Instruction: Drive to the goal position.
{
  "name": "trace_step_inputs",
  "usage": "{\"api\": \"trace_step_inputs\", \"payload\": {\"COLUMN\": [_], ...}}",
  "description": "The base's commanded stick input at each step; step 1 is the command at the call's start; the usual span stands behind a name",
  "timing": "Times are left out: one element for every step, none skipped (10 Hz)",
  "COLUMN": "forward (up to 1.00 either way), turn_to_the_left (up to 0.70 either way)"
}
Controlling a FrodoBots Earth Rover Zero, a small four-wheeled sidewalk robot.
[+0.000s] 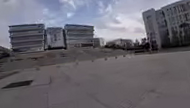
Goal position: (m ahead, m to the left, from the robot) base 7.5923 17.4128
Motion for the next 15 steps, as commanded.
{"api": "trace_step_inputs", "payload": {"forward": [0.7,0.7,0.7,0.7,0.7,0.7,0.7,0.7,0.7,0.7,0.7,0.7,0.7,0.7,0.7], "turn_to_the_left": [0.0,0.0,0.0,0.0,0.0,0.0,0.0,0.0,0.0,0.0,0.0,0.02,0.08,0.15,0.22]}}
